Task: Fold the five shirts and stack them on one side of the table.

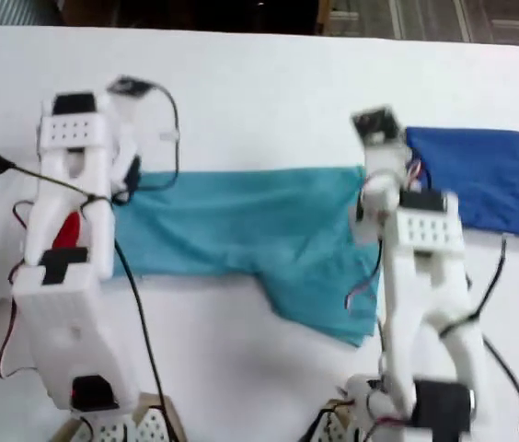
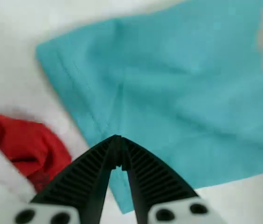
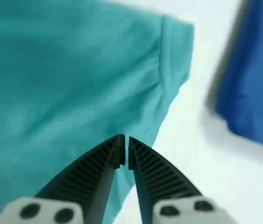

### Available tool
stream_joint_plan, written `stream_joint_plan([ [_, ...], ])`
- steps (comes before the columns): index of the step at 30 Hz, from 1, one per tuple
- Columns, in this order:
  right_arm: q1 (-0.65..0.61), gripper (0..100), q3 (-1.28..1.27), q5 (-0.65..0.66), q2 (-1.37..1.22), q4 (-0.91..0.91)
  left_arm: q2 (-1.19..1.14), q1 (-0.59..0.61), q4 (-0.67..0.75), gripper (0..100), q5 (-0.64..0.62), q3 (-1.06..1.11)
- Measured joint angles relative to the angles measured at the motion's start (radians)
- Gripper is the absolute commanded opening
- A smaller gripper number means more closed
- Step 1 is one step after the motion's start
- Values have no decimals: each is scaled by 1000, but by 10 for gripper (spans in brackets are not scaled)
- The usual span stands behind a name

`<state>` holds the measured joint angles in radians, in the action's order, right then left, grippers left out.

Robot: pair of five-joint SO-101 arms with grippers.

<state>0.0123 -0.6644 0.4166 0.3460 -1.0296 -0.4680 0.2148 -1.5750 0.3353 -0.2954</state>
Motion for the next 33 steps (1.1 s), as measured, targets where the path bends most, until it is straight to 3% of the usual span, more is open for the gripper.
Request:
stream_joint_plan([
  [7,0,20,-333,137,150,83,32,18,186,25,-12,315],
  [17,-2,20,-485,267,155,89,-69,92,261,25,-21,267],
  [33,-2,21,-391,270,166,35,-210,124,-140,25,-18,-252],
])
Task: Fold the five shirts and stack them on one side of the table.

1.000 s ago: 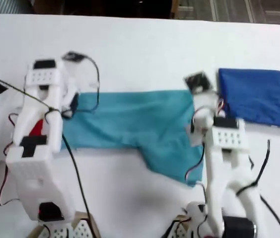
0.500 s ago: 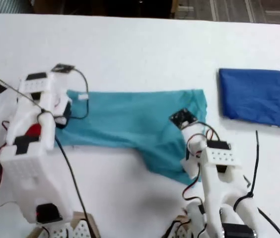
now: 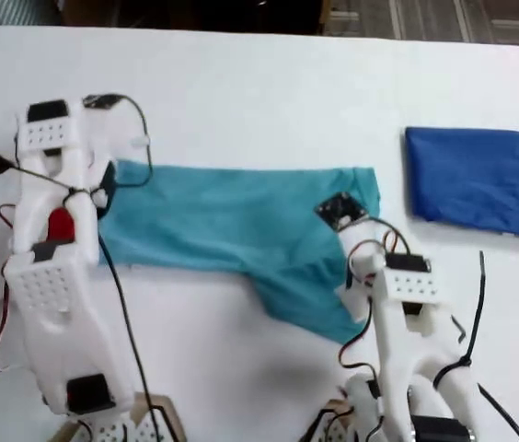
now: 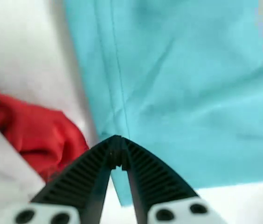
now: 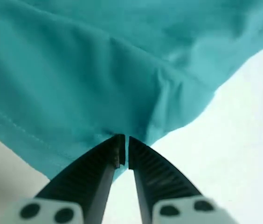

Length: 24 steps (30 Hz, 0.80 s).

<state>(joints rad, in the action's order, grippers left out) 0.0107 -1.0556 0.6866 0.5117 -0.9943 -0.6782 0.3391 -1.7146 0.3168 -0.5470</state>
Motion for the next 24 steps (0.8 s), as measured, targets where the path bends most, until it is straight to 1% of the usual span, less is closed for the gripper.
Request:
stream_joint_plan([
  [3,-18,36,74,0,0,-83,0,0,-40,25,0,-44],
  [7,-143,116,107,0,0,-206,0,5,-49,25,-12,-51],
  [10,-253,149,107,0,0,-238,0,5,-51,25,-23,-51],
  [14,-339,155,107,0,0,-245,26,3,-51,26,-23,-40],
  [17,-385,155,97,55,2,-244,126,2,-51,26,-23,43],
  [19,-388,155,66,100,2,-245,196,3,-49,26,-20,114],
  [24,-384,156,-35,192,2,-180,353,2,21,26,-11,325],
])
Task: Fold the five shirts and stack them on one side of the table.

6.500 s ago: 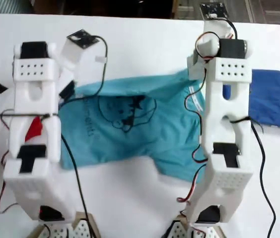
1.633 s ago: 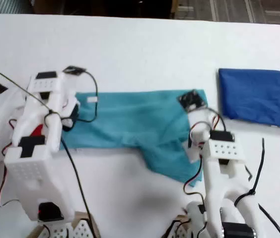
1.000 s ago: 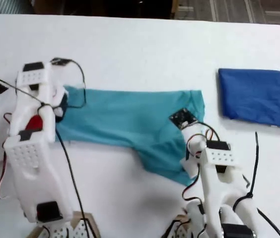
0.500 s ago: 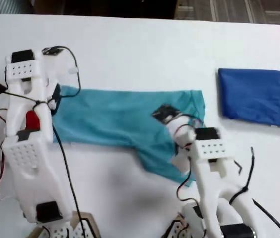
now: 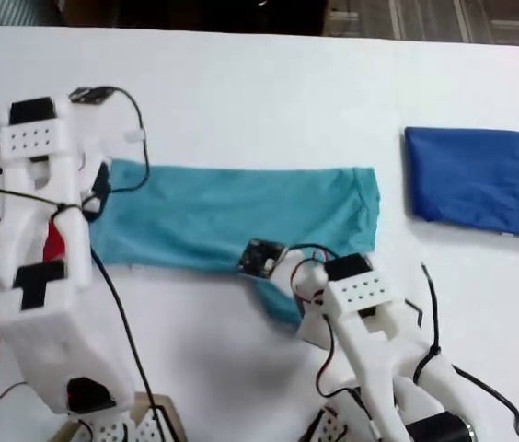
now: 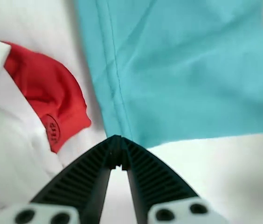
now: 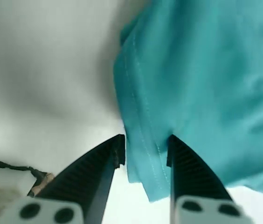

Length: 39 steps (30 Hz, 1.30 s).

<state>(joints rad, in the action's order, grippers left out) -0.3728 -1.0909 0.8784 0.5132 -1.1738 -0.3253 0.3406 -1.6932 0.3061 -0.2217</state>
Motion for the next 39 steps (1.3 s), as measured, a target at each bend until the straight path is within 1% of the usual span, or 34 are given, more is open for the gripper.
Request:
stream_joint_plan([
  [3,18,182,-23,31,0,58,69,-3,28,26,0,109],
  [7,38,213,-34,40,0,120,140,-8,31,26,0,189],
  [13,38,213,-43,41,0,129,244,-6,34,26,0,244],
  [16,37,213,-78,81,2,143,287,-6,34,26,0,264],
  [19,38,213,-110,114,17,144,311,-6,35,26,0,284],
  [23,37,211,-121,114,20,144,313,-6,35,26,2,290],
  [24,37,207,-121,114,20,144,313,-6,37,26,2,290],
  [25,37,179,-121,114,20,144,313,-6,40,26,2,290],
  [26,37,111,-123,114,20,144,313,-6,40,26,2,290],
  [27,37,19,-124,115,20,144,313,-6,40,26,2,290],
  [28,41,14,-124,118,20,146,313,-6,40,26,2,290],
  [29,41,50,-124,117,20,146,313,-6,40,26,2,290],
  [31,43,13,-124,117,20,146,313,-6,40,26,2,290],
  [34,43,19,-123,117,23,147,313,-6,40,26,2,290],
  [39,61,21,-48,117,17,132,313,-6,40,26,2,290],
])
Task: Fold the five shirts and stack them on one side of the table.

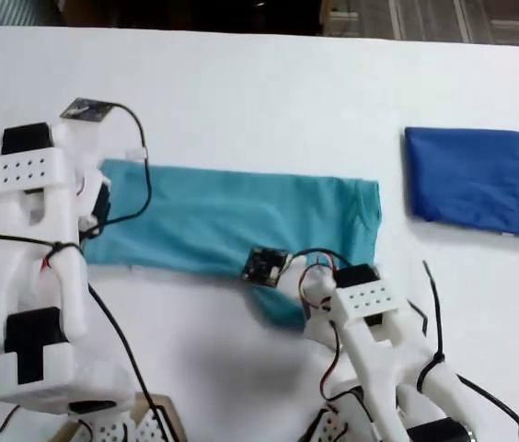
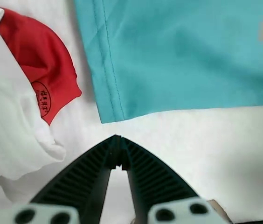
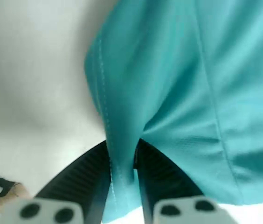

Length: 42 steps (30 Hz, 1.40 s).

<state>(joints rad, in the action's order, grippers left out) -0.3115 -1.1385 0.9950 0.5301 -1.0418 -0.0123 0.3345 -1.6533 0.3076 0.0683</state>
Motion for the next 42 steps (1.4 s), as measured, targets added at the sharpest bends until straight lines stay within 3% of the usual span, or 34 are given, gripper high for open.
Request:
stream_joint_plan([
  [10,71,21,269,64,-2,-81,2,2,55,26,0,57],
  [17,69,22,416,89,-167,20,2,0,190,25,0,222],
  [23,89,23,651,98,-445,21,2,2,402,25,0,414],
  [31,94,24,914,98,-684,-135,26,-2,672,25,43,637],
  [42,94,24,1056,54,-704,-262,35,-5,690,25,72,649],
])
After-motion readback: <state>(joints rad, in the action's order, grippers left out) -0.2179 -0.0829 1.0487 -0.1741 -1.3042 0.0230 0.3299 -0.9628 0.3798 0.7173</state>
